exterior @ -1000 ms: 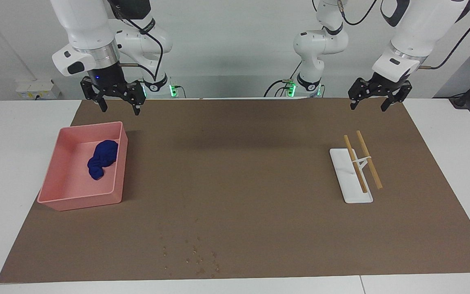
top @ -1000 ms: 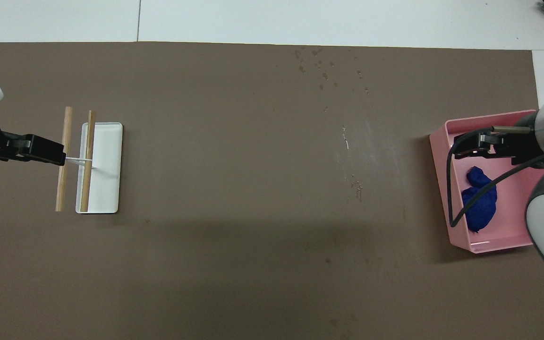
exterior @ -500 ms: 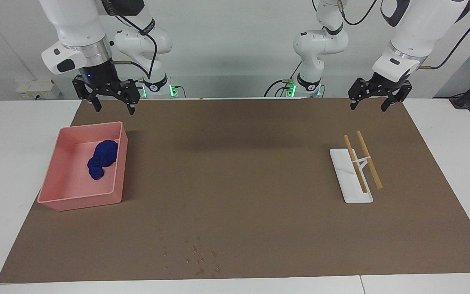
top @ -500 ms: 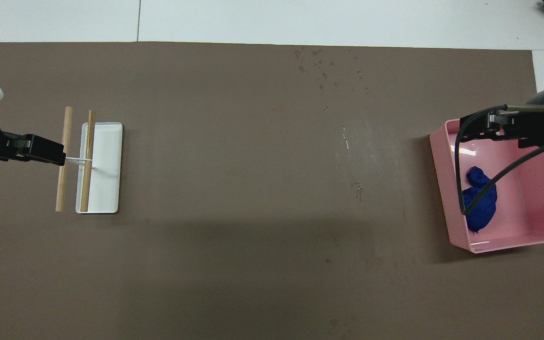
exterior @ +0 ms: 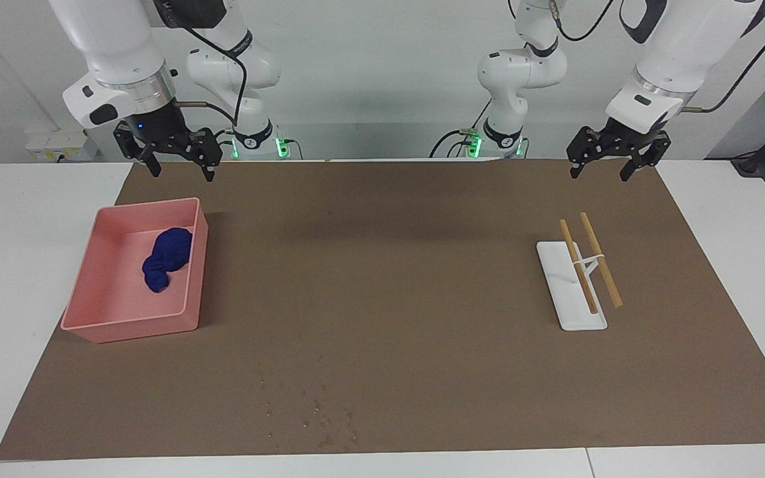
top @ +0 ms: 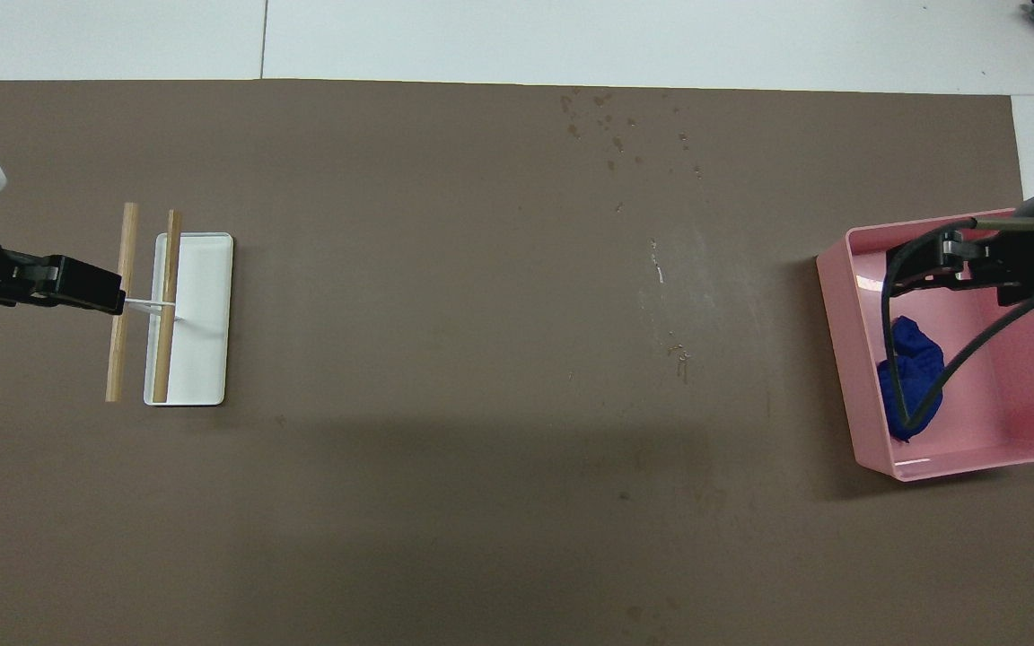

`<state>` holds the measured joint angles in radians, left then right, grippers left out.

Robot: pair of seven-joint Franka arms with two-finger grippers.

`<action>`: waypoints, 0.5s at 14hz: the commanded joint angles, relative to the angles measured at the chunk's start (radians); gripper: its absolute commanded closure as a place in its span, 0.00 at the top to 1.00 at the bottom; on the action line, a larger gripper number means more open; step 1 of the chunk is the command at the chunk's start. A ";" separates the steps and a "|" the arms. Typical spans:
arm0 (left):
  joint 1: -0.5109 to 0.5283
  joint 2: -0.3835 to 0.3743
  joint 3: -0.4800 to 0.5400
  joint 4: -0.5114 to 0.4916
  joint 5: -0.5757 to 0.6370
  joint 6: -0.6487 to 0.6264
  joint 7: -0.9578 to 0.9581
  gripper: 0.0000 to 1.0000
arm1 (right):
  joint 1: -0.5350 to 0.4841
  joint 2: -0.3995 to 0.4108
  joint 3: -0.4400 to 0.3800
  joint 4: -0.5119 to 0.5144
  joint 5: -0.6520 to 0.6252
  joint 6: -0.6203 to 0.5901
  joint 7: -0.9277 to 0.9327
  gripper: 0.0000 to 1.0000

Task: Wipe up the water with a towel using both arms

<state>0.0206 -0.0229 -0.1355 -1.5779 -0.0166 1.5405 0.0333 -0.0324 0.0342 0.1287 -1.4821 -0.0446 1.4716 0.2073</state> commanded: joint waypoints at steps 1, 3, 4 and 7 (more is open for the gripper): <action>0.007 -0.020 -0.003 -0.025 0.012 0.004 0.008 1.00 | -0.014 -0.042 0.003 -0.062 0.025 -0.002 -0.019 1.00; 0.007 -0.020 -0.003 -0.025 0.012 0.004 0.008 1.00 | -0.015 -0.085 0.003 -0.122 0.029 0.006 -0.016 1.00; 0.007 -0.020 -0.003 -0.025 0.012 0.004 0.008 1.00 | -0.017 -0.105 0.003 -0.156 0.046 0.025 -0.019 1.00; 0.007 -0.020 -0.003 -0.025 0.012 0.004 0.008 1.00 | -0.040 -0.115 0.003 -0.175 0.066 0.059 -0.028 1.00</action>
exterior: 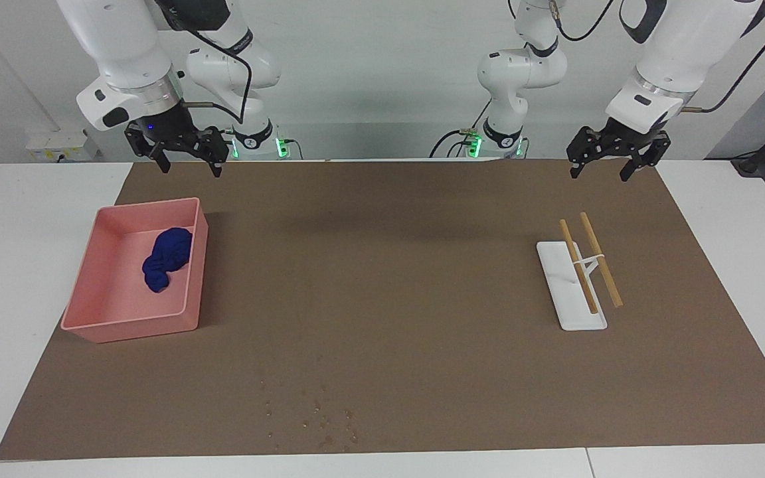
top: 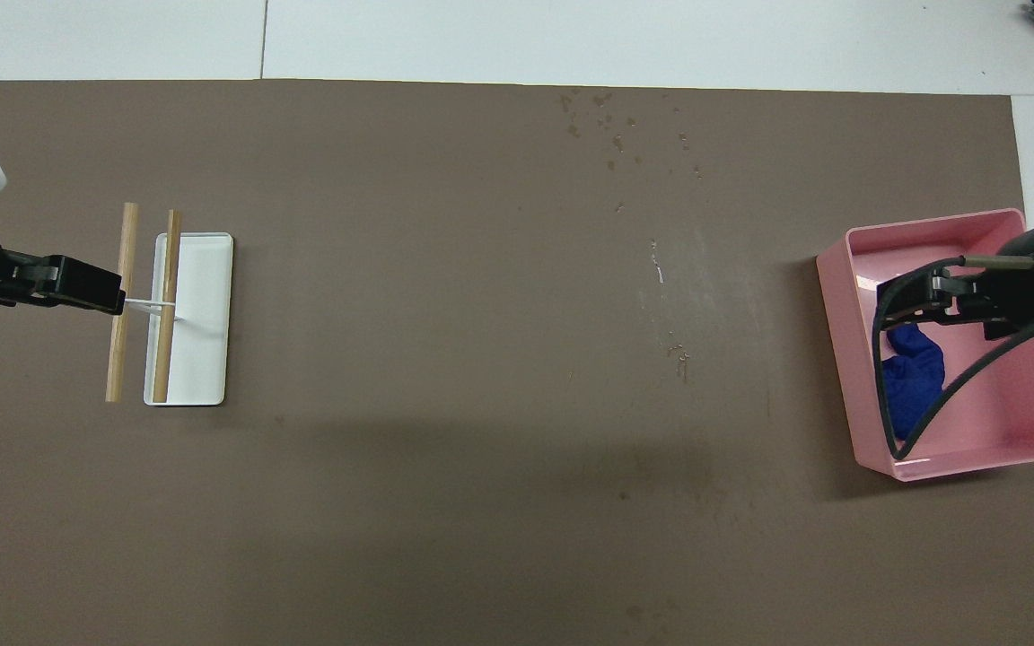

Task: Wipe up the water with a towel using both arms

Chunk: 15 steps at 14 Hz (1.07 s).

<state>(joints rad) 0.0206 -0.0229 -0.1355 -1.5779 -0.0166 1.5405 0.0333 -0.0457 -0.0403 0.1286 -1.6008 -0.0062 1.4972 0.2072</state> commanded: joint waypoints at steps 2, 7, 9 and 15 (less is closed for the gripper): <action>0.007 -0.020 -0.003 -0.025 0.012 0.004 0.008 1.00 | -0.026 -0.041 0.003 -0.053 0.028 0.034 -0.031 1.00; 0.007 -0.020 -0.003 -0.025 0.012 0.004 0.008 1.00 | -0.022 -0.035 0.003 -0.051 0.008 0.086 -0.066 1.00; 0.007 -0.020 -0.003 -0.025 0.012 0.004 0.008 1.00 | -0.023 -0.033 0.003 -0.051 0.002 0.090 -0.081 1.00; 0.007 -0.020 -0.003 -0.025 0.012 0.004 0.008 1.00 | -0.014 -0.035 0.005 -0.051 -0.015 0.089 -0.083 1.00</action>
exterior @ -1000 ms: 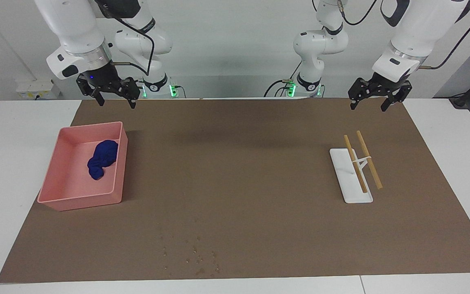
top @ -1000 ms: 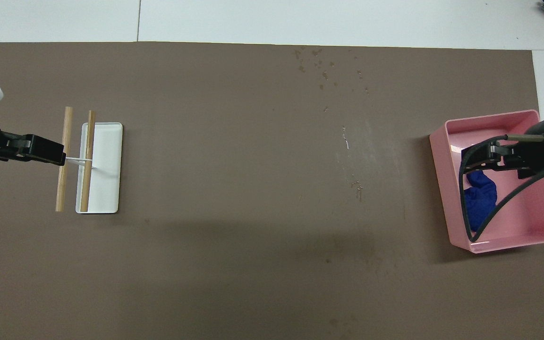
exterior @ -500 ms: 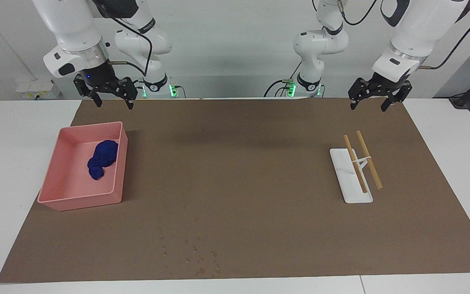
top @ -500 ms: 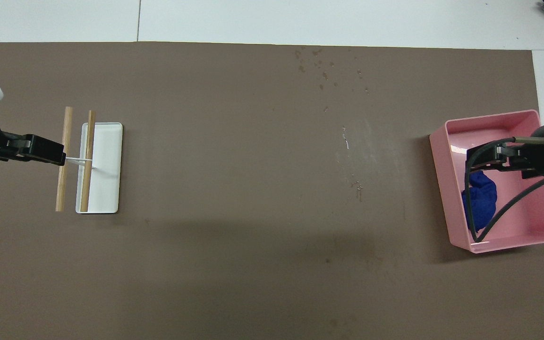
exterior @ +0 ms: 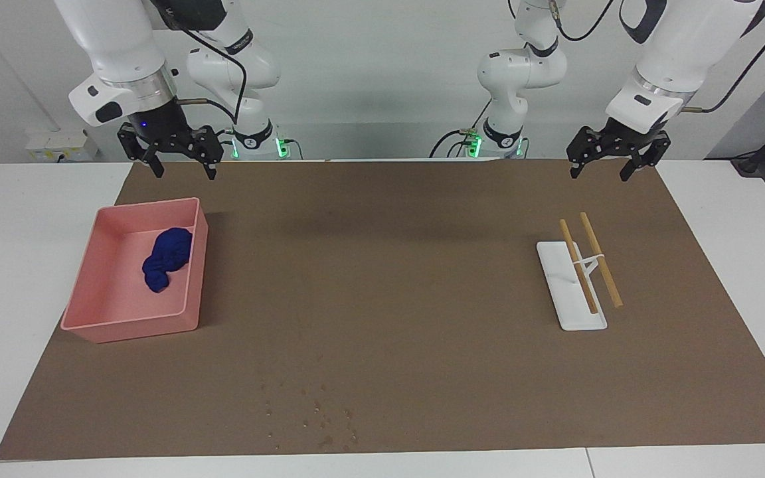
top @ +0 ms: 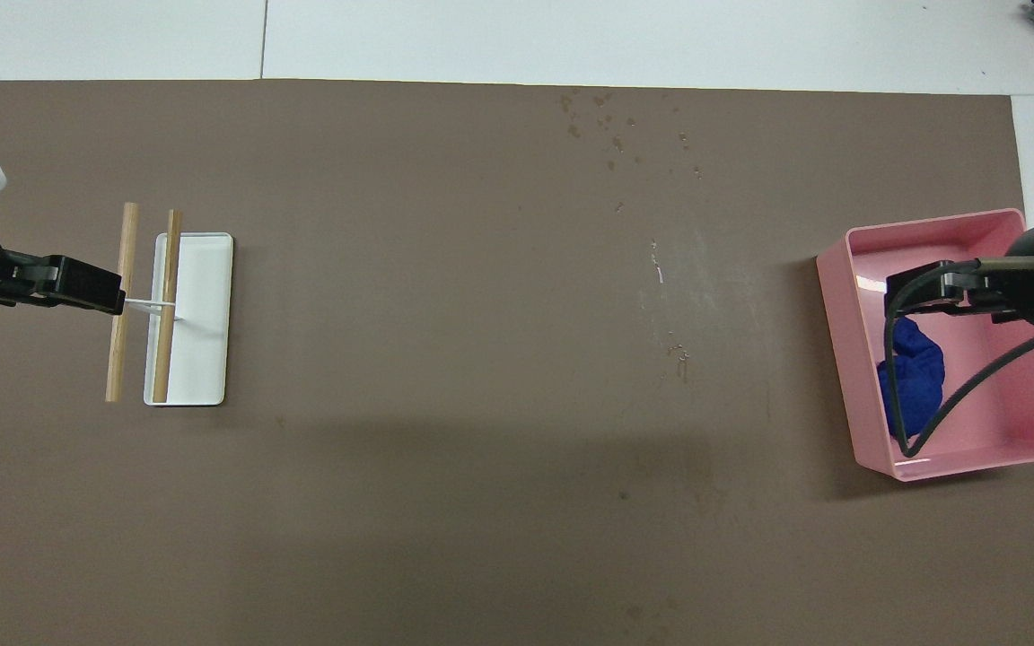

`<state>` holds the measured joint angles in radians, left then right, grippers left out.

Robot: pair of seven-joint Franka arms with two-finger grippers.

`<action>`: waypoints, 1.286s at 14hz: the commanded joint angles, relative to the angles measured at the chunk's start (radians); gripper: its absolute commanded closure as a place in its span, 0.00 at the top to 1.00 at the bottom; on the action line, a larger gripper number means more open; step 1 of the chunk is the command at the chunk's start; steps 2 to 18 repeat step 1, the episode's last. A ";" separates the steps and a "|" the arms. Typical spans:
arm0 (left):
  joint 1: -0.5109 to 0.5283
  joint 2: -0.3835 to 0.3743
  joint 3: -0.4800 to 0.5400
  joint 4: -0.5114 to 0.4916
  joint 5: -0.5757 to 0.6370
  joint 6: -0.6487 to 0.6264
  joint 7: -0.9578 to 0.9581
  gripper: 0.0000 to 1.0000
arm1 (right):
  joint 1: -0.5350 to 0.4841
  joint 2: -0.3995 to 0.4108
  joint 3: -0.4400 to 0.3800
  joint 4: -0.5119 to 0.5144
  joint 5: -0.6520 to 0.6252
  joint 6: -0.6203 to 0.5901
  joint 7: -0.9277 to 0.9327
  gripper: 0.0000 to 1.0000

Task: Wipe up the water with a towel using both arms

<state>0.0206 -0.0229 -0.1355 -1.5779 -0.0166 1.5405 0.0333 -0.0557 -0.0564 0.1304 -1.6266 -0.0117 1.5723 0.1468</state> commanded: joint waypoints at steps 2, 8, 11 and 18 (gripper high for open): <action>0.007 -0.020 -0.003 -0.025 0.012 0.004 0.008 1.00 | -0.006 -0.019 0.003 -0.026 -0.010 0.014 -0.023 1.00; 0.007 -0.020 -0.003 -0.025 0.012 0.004 0.008 1.00 | -0.006 -0.019 0.003 -0.026 -0.010 0.014 -0.023 1.00; 0.007 -0.020 -0.003 -0.025 0.012 0.004 0.008 1.00 | -0.006 -0.019 0.003 -0.026 -0.010 0.014 -0.023 1.00; 0.007 -0.020 -0.003 -0.025 0.012 0.004 0.008 1.00 | -0.006 -0.019 0.003 -0.026 -0.010 0.014 -0.023 1.00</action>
